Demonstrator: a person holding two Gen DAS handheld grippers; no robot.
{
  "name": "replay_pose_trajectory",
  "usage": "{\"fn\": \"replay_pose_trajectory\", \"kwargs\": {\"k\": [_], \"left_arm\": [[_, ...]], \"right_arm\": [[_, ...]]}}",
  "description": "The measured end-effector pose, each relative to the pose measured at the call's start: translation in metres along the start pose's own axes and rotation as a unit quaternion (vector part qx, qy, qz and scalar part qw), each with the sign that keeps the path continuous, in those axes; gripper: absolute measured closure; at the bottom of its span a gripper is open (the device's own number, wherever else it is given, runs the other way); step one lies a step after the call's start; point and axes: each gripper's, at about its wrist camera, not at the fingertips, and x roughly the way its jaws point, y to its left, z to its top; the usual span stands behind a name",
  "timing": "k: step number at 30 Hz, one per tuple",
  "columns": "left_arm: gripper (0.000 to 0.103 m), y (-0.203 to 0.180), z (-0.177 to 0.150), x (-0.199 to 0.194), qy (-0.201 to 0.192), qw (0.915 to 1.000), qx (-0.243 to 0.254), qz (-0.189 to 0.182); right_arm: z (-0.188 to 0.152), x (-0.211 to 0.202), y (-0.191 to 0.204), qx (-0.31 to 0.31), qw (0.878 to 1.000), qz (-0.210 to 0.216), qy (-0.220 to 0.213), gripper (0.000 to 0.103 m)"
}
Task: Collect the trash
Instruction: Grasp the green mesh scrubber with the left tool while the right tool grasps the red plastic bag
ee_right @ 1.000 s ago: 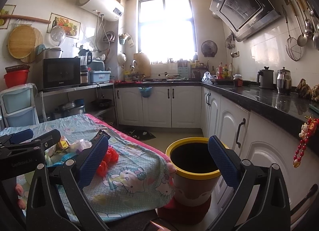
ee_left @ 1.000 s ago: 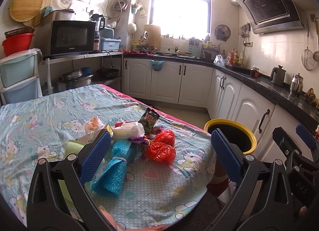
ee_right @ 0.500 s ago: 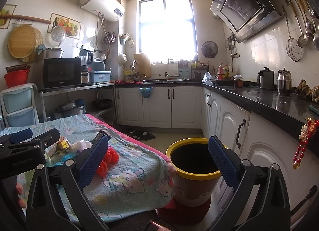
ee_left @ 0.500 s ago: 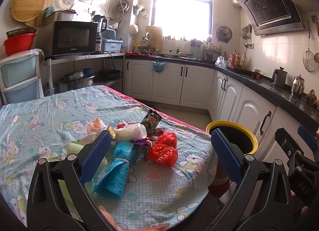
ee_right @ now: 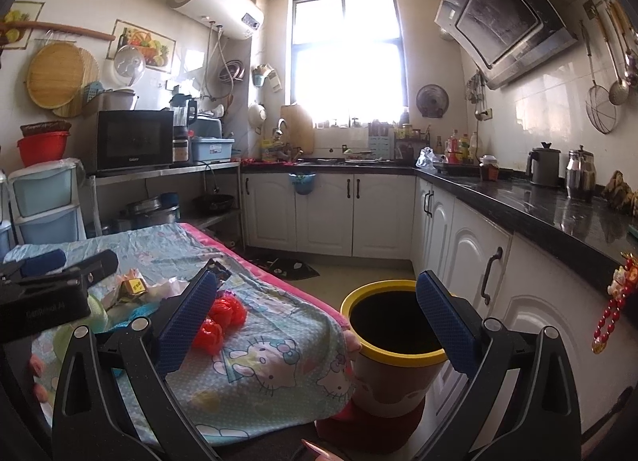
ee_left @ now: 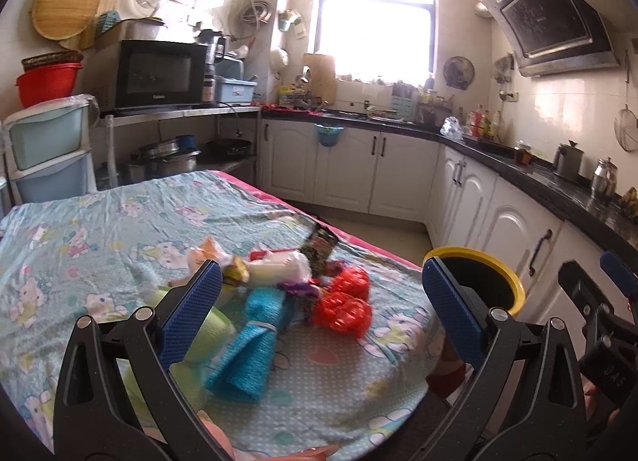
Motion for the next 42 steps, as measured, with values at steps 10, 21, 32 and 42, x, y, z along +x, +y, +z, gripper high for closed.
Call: {"fn": "replay_pose_trajectory", "kwargs": {"k": [10,21,32,42], "left_arm": [[0.01,0.059,0.021,-0.003,-0.017,0.9957,-0.043,0.081],[0.01,0.132,0.023,0.009,0.036,0.9861,-0.07,0.146],[0.01,0.157,-0.026,0.045,0.148,0.9844,-0.089,0.035],[0.011,0.15,-0.051,0.068,0.207,0.9741,-0.077,-0.047]], "right_arm": [[0.024,0.023,0.042,-0.016,0.996,0.083,0.008,0.006],[0.035,0.083,0.085,0.0,0.982,0.166,0.088,0.006],[-0.009,0.165,0.098,-0.013,0.963,0.144,0.229,0.006],[-0.047,0.201,0.102,-0.005,0.939,0.162,0.304,0.016]]}}
